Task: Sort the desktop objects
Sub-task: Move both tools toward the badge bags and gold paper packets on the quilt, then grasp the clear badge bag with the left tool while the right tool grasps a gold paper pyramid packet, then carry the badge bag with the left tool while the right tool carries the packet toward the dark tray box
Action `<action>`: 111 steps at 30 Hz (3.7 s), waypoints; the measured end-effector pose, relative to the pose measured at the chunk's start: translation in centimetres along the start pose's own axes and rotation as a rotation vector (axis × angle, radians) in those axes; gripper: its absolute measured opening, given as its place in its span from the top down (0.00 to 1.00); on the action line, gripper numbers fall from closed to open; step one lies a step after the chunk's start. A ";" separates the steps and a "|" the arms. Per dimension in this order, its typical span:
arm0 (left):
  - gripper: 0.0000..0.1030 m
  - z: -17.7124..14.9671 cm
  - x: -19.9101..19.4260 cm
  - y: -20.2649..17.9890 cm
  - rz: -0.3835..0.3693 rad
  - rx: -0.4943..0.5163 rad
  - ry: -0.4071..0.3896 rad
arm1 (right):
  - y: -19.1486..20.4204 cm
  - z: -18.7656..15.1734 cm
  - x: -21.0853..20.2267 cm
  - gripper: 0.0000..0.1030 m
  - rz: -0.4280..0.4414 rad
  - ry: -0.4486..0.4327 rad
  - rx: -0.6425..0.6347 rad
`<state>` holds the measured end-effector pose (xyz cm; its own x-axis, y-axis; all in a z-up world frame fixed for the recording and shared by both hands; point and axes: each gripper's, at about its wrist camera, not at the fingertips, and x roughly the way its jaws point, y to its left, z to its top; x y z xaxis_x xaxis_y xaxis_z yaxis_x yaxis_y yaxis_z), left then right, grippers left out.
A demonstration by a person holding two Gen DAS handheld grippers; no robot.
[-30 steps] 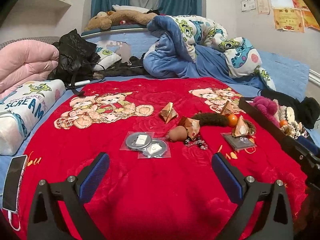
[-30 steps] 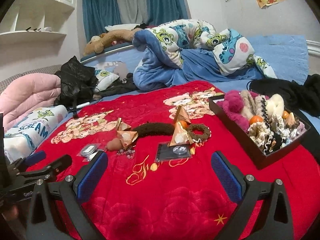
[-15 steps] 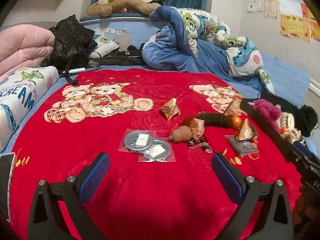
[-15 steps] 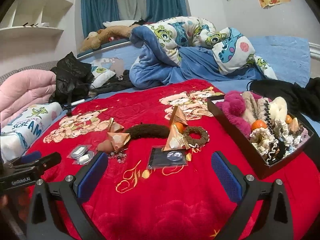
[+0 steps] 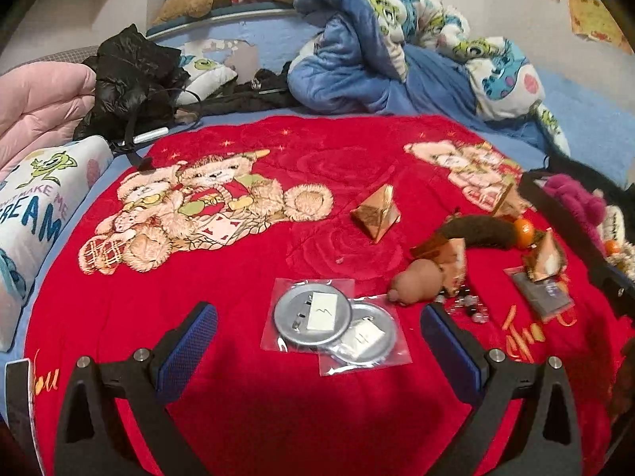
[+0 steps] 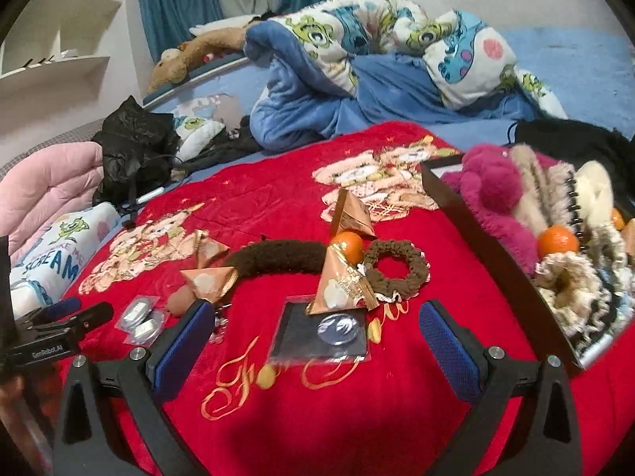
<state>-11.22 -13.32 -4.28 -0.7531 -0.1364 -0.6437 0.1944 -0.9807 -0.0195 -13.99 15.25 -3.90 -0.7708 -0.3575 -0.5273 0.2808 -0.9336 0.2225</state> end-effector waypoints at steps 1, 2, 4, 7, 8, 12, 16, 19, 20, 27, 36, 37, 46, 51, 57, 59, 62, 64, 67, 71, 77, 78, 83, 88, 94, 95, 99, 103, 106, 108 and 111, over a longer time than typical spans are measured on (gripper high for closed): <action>0.01 0.1 0.4 0.0 0.000 0.002 0.004 | -0.2 0.2 0.5 0.00 0.004 0.009 0.005; 0.01 0.1 0.8 0.1 0.000 0.003 0.010 | -0.5 0.3 1.1 0.00 0.015 0.023 0.013; 0.01 0.1 1.9 0.1 -0.003 0.002 0.028 | -0.7 0.5 2.1 0.02 0.029 0.041 0.018; 0.01 0.1 3.7 0.3 -0.009 -0.012 0.079 | -0.9 0.7 3.4 0.08 0.040 0.065 0.009; 0.01 0.1 4.2 0.4 -0.010 -0.018 0.097 | -0.8 0.8 3.9 0.10 0.047 0.073 0.003; 0.01 0.2 5.9 0.9 -0.004 -0.035 0.145 | -0.6 0.8 5.5 0.13 0.072 0.108 -0.031; 0.01 0.4 7.4 1.2 -0.010 -0.048 0.172 | -1.0 0.8 6.5 0.23 0.090 0.126 -0.025; 0.01 0.4 7.9 1.2 -0.006 -0.047 0.172 | -1.5 0.9 7.0 0.27 0.103 0.133 -0.009; 0.01 0.5 8.1 1.2 -0.007 -0.047 0.173 | -1.5 0.9 7.2 0.27 0.102 0.135 -0.011; 0.00 0.4 8.8 1.3 -0.016 -0.050 0.176 | -0.7 1.7 8.3 0.28 0.078 0.143 -0.070; 0.00 0.1 8.6 1.1 -0.003 -0.036 0.151 | -0.5 0.8 10.0 0.66 0.039 0.192 -0.093; 0.00 0.1 8.5 1.1 -0.003 -0.036 0.146 | -0.8 0.7 10.0 0.66 0.046 0.191 -0.084; 0.36 -0.3 7.4 1.0 0.030 -0.030 0.085 | -0.9 0.4 9.6 0.67 0.047 0.171 -0.078; 0.38 -0.3 7.1 1.4 0.022 -0.040 0.071 | -0.5 0.3 9.5 0.67 0.032 0.161 -0.103; 0.38 -0.4 6.8 1.3 0.027 -0.042 0.058 | -0.4 0.3 9.3 0.67 0.031 0.153 -0.110; 0.38 -0.4 6.6 1.5 0.021 -0.049 0.053 | -0.3 0.2 9.2 0.67 0.031 0.150 -0.113; 0.38 -0.4 6.1 1.8 0.001 -0.065 0.045 | -0.2 0.3 8.9 0.67 0.029 0.142 -0.120; 0.38 -0.4 5.8 1.9 -0.010 -0.076 0.043 | 0.0 0.2 8.7 0.67 0.027 0.138 -0.127; 0.39 -0.5 5.0 2.0 -0.027 -0.081 0.036 | 0.2 0.2 8.2 0.68 0.023 0.132 -0.132; 0.39 -0.6 3.9 1.9 -0.024 -0.076 0.024 | 0.4 0.0 7.5 0.69 0.021 0.126 -0.128; 0.39 -0.8 2.3 1.8 -0.025 -0.070 0.021 | 0.3 0.0 6.5 0.69 0.022 0.117 -0.103; 0.39 -0.9 2.0 1.7 -0.028 -0.071 0.022 | 0.2 0.0 6.3 0.69 0.022 0.116 -0.099; 0.39 -1.1 0.9 1.0 -0.049 -0.075 0.024 | 0.1 -0.1 5.3 0.69 0.027 0.112 -0.087; 0.39 -1.0 -0.2 -0.6 -0.068 -0.060 0.014 | -0.1 -0.2 4.1 0.69 0.026 0.105 -0.094; 0.39 -0.8 -1.0 -3.4 -0.094 -0.023 0.002 | -1.2 -0.3 2.4 0.69 0.013 0.095 -0.094; 0.39 -0.8 -1.0 -3.8 -0.101 -0.021 0.005 | -1.7 -0.3 2.0 0.69 0.007 0.094 -0.090; 0.39 -0.8 -1.2 -5.8 -0.126 -0.001 0.008 | -3.5 -0.3 0.6 0.69 -0.012 0.090 -0.083; 0.39 -0.8 -1.8 -8.4 -0.163 0.026 0.003 | -5.5 -0.2 -1.5 0.69 -0.036 0.071 -0.082; 0.39 -0.6 -2.4 -10.8 -0.201 0.051 -0.002 | -7.1 -0.2 -3.3 0.69 -0.055 0.054 -0.068; 0.39 -0.5 -2.6 -12.3 -0.221 0.070 -0.005 | -8.3 -0.2 -4.5 0.69 -0.065 0.043 -0.055; 0.39 -0.5 -3.1 -14.9 -0.256 0.098 -0.009 | -10.2 -0.3 -6.4 0.69 -0.094 0.027 -0.036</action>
<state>-11.51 1.80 -2.37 -0.7753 0.1166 -0.6207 -0.0643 -0.9923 -0.1060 -11.74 27.05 -3.09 -0.7790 -0.2685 -0.5666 0.2289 -0.9631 0.1417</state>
